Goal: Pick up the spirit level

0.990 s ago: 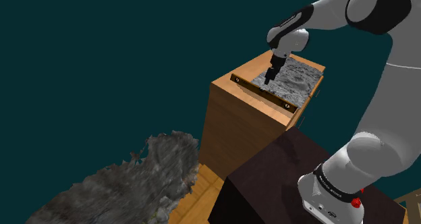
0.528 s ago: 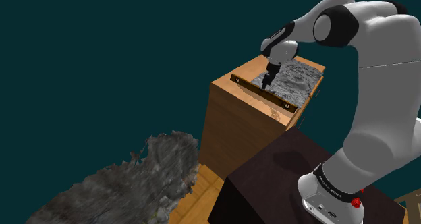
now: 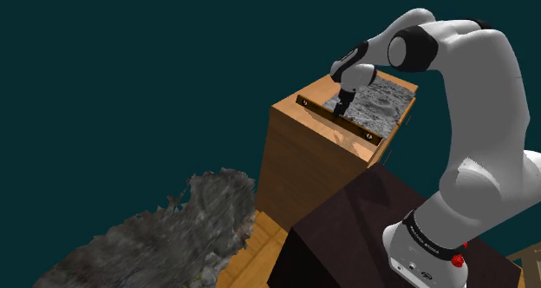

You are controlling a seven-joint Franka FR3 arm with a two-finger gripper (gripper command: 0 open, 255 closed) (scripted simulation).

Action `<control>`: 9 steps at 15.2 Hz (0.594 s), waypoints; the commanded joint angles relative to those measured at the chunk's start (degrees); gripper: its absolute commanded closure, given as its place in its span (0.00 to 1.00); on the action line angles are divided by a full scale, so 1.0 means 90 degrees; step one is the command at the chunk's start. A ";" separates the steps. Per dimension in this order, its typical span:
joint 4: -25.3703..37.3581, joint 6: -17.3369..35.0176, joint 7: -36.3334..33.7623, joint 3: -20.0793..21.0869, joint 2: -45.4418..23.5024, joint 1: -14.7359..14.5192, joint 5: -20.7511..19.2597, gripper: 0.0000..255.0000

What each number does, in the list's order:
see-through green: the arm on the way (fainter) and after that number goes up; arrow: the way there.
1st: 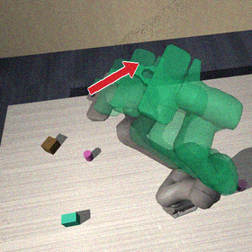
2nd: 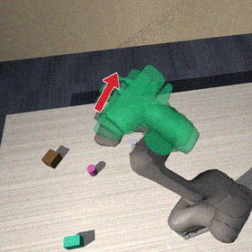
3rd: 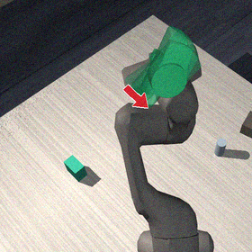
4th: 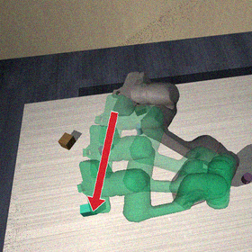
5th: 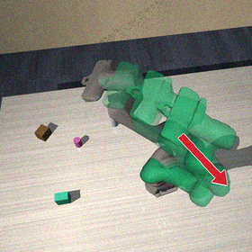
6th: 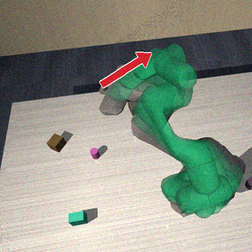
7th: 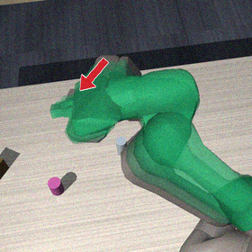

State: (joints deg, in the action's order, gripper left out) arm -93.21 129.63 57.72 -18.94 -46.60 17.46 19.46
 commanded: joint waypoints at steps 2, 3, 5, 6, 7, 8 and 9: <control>0.0047 0.0121 0.0027 0.0047 -0.0166 0.0036 0.0048 0.00; 0.0048 0.0120 0.0027 0.0047 -0.0167 0.0036 0.0048 0.00; 0.0087 0.0098 0.0005 0.0048 -0.0183 0.0027 0.0044 1.00; 0.0021 0.0118 0.0049 0.0037 -0.0141 0.0048 0.0042 1.00; 0.0019 0.0094 0.0057 0.0027 -0.0113 0.0053 0.0035 1.00; 0.0011 0.0095 0.0066 0.0026 -0.0107 0.0059 0.0035 1.00; 0.0008 0.0102 0.0065 0.0028 -0.0111 0.0057 0.0036 1.00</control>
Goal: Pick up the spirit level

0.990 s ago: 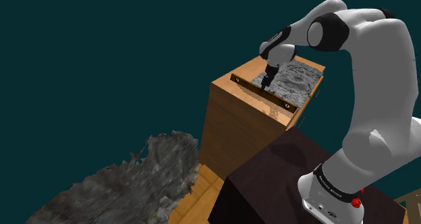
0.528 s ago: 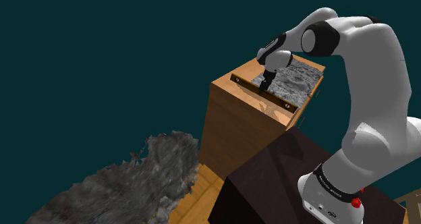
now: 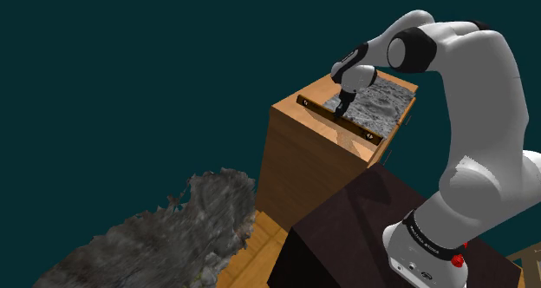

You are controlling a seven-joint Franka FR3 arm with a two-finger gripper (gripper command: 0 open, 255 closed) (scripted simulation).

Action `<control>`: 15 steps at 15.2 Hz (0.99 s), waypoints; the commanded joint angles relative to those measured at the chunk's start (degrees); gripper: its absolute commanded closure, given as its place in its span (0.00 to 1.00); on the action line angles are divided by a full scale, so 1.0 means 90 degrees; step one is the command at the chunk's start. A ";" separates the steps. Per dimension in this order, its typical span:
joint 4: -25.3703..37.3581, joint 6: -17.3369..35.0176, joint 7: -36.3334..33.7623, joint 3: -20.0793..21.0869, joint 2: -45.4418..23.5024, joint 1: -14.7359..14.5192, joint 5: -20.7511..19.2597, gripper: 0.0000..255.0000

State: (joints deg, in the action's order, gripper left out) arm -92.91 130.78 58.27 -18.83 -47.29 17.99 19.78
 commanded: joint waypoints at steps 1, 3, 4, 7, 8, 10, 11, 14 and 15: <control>-0.0041 -0.0007 0.0003 0.0019 -0.0035 -0.0006 0.0004 1.00; -0.0028 -0.0019 0.0020 0.0015 -0.0039 0.0011 0.0003 1.00; 0.0015 -0.0008 -0.0034 0.0034 -0.0090 -0.0023 0.0012 1.00; -0.0049 -0.0141 -0.0061 -0.0021 0.0107 -0.0064 -0.0041 1.00; -0.0068 -0.0187 -0.0070 -0.0039 0.0172 -0.0078 -0.0060 1.00; -0.0097 -0.0282 -0.0090 -0.0075 0.0297 -0.0103 -0.0098 1.00; -0.0110 -0.0330 -0.0101 -0.0093 0.0359 -0.0116 -0.0117 1.00; -0.0142 -0.0478 -0.0132 -0.0146 0.0541 -0.0153 -0.0176 1.00; -0.0149 -0.0529 -0.0143 -0.0163 0.0601 -0.0165 -0.0196 1.00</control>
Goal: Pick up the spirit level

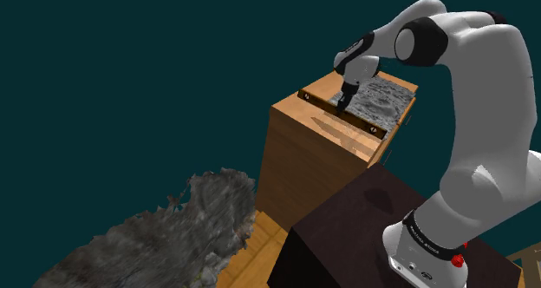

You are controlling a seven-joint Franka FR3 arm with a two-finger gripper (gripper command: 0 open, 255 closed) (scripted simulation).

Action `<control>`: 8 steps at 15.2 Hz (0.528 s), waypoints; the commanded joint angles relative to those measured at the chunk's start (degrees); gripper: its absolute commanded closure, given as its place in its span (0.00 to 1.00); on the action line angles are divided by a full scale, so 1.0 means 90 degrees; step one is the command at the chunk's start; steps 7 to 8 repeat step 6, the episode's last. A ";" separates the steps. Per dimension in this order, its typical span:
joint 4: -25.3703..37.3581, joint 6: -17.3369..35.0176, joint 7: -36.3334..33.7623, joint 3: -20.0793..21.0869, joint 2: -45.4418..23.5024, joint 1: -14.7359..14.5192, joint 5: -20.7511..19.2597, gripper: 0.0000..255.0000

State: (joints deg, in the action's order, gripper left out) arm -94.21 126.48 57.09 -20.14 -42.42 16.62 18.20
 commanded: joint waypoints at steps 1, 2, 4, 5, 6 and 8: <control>-0.0011 -0.0102 -0.0023 -0.0034 0.0118 -0.0024 -0.0040 1.00; -0.0016 -0.0154 -0.0034 -0.0051 0.0176 -0.0036 -0.0060 1.00; -0.0020 -0.0259 -0.0057 -0.0084 0.0289 -0.0058 -0.0101 1.00; -0.0022 -0.0267 -0.0059 -0.0086 0.0298 -0.0060 -0.0104 1.00; -0.0021 -0.0267 -0.0059 -0.0086 0.0297 -0.0060 -0.0104 1.00; -0.0021 -0.0267 -0.0059 -0.0086 0.0297 -0.0060 -0.0104 1.00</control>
